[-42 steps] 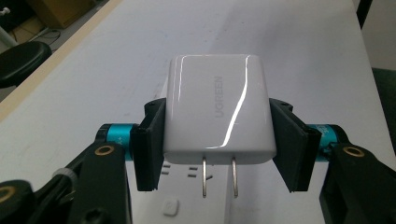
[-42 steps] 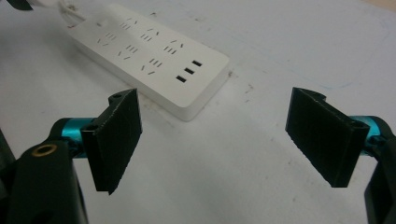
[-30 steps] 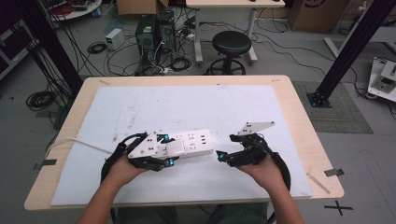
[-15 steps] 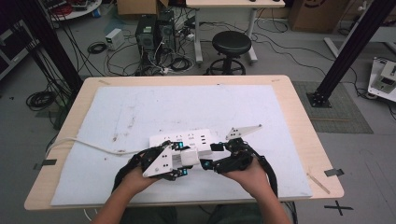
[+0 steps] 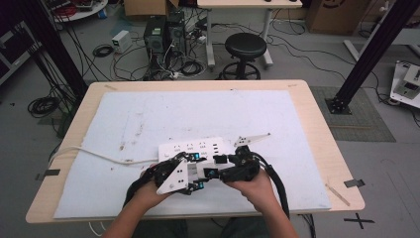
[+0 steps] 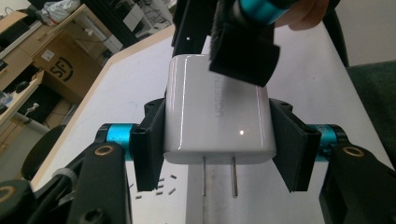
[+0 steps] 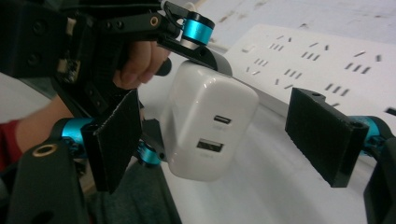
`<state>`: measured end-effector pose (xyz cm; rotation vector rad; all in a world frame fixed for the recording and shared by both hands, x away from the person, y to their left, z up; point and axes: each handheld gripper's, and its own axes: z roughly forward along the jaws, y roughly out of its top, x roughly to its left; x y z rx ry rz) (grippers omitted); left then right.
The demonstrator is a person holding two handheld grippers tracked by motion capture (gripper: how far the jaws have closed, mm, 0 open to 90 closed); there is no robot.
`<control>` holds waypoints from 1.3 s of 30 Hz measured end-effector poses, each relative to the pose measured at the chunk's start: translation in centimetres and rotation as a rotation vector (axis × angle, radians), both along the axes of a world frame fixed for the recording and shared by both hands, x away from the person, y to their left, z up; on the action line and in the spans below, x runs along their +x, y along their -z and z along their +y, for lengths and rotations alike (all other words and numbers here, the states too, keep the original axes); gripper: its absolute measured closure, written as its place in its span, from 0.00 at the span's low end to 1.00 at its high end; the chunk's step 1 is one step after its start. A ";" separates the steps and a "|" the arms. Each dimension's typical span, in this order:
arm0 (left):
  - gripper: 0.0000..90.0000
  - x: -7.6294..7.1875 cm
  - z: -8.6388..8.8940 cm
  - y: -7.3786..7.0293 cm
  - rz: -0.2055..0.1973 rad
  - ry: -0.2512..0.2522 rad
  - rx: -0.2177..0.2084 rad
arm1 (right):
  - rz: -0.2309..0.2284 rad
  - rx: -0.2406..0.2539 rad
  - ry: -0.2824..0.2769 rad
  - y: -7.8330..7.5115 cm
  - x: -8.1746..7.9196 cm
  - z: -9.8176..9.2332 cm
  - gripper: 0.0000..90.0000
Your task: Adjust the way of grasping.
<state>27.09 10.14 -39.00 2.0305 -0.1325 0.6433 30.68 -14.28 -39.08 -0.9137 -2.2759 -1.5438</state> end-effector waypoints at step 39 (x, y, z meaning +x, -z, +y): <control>0.24 0.7 0.4 -0.3 0.010 -0.093 -0.024 | 0.059 0.087 0.014 0.1 0.4 -0.1 0.70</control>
